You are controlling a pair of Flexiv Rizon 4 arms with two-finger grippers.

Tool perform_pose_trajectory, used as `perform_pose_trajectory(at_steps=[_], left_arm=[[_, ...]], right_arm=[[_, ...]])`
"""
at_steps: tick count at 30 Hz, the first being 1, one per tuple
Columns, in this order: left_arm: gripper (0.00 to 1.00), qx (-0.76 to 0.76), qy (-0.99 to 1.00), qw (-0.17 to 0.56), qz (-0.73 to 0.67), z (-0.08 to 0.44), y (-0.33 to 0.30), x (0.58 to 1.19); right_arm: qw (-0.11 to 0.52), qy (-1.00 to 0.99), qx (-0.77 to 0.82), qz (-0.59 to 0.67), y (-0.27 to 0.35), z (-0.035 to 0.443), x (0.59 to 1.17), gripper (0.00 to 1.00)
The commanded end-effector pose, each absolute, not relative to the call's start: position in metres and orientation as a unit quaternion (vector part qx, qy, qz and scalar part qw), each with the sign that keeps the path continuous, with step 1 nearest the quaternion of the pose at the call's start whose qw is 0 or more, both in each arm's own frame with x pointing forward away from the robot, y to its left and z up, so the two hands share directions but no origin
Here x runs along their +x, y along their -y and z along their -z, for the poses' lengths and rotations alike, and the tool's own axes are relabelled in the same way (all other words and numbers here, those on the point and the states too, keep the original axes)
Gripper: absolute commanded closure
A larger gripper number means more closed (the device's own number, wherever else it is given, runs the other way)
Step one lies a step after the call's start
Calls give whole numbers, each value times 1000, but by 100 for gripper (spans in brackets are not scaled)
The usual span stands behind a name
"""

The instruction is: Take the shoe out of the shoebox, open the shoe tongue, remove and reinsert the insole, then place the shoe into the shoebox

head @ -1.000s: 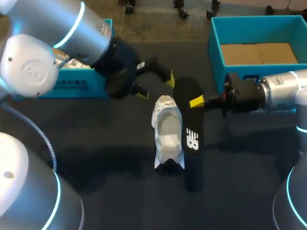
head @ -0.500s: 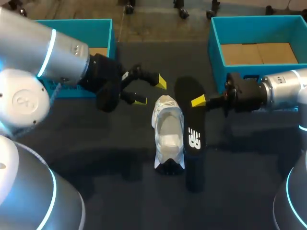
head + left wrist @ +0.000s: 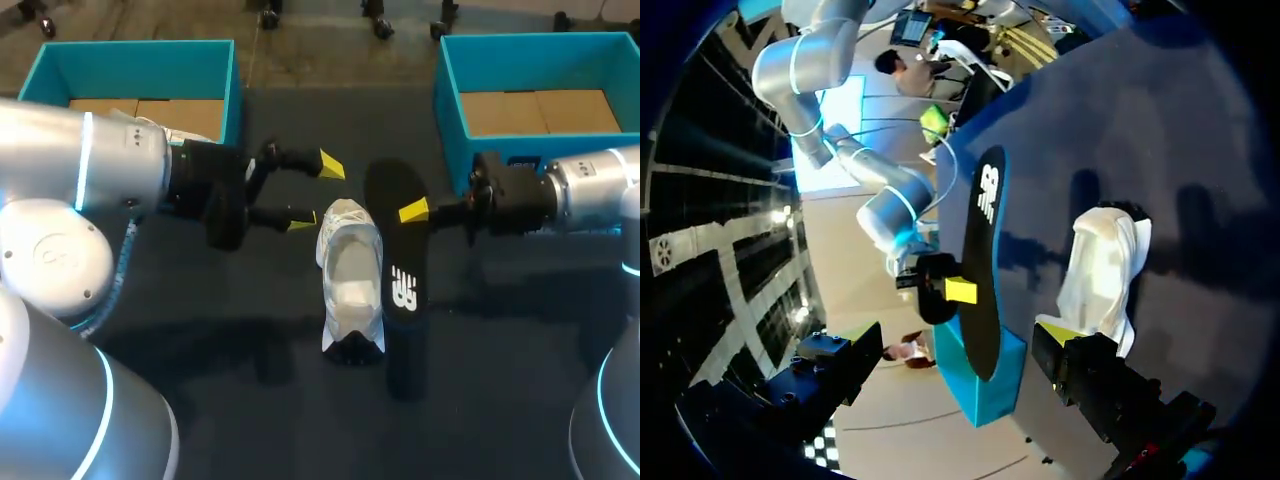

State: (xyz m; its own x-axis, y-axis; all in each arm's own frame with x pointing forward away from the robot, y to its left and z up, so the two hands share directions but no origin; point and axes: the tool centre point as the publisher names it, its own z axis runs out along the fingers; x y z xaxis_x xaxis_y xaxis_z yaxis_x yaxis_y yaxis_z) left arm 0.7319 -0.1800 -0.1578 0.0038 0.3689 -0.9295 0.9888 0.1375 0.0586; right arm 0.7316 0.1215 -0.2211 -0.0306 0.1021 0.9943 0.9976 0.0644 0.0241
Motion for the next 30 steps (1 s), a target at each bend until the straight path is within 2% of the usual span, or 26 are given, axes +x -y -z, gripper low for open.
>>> perform_pose_trajectory(at_steps=[1,12,30], left_arm=[[0,532,-595,468,379,165,177,730],[0,516,-547,514,413,183,176,735],[0,519,-539,519,413,187,179,741]], right_arm=[[478,546,-506,467,-122,220,728,100],[469,547,-511,468,-121,216,730,100],[492,531,-504,472,-122,219,735,100]])
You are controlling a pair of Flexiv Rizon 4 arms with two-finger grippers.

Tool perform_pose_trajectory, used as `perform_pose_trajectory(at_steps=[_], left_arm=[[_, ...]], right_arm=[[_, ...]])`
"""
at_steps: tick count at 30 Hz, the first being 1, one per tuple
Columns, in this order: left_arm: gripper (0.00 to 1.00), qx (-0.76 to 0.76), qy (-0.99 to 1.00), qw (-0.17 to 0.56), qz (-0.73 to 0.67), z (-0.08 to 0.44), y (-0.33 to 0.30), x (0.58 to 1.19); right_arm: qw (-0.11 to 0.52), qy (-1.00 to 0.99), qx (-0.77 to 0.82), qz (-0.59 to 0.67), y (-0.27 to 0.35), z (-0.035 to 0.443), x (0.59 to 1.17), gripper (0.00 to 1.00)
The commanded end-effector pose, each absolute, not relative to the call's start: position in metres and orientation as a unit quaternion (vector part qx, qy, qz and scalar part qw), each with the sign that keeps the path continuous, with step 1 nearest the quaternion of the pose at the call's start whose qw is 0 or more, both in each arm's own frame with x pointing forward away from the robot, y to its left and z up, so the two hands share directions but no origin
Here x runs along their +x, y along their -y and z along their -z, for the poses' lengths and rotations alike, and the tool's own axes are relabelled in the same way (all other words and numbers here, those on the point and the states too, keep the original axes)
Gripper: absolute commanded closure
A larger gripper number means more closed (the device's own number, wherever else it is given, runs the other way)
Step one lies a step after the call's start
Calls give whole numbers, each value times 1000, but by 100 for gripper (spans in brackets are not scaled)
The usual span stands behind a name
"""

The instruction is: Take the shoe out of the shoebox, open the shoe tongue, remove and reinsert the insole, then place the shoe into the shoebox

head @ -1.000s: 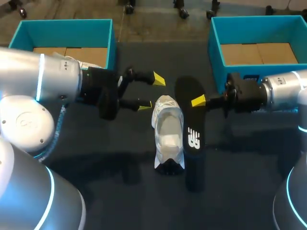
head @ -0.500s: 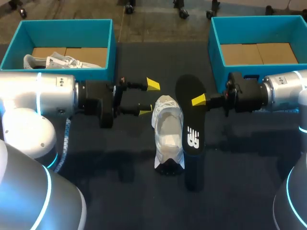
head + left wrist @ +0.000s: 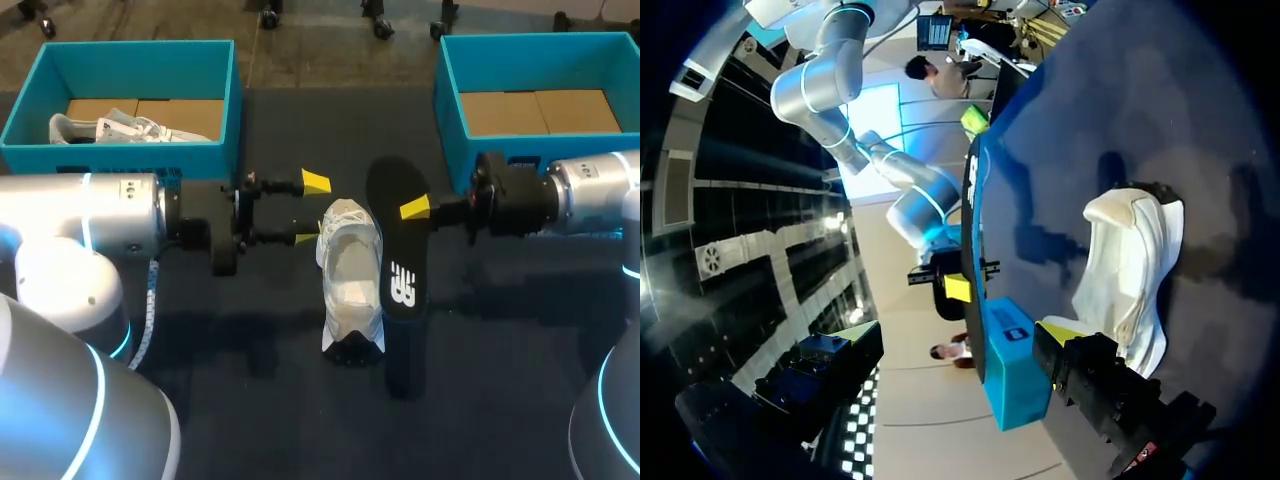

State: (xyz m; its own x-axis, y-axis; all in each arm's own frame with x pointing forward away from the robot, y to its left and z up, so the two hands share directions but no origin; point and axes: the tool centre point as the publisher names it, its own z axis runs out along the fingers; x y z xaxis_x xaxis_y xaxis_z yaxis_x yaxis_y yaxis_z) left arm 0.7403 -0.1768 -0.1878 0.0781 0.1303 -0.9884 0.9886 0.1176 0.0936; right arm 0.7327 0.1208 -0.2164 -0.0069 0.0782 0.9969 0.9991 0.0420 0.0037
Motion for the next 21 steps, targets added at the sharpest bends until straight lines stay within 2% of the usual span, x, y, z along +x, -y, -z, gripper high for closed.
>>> perform_pose_trajectory(at_steps=[1,21], left_arm=[[0,519,-540,519,413,186,180,741],[0,513,-548,519,408,184,182,742]], right_arm=[[493,531,-504,471,-122,219,735,100],[482,517,-508,492,-120,219,736,100]])
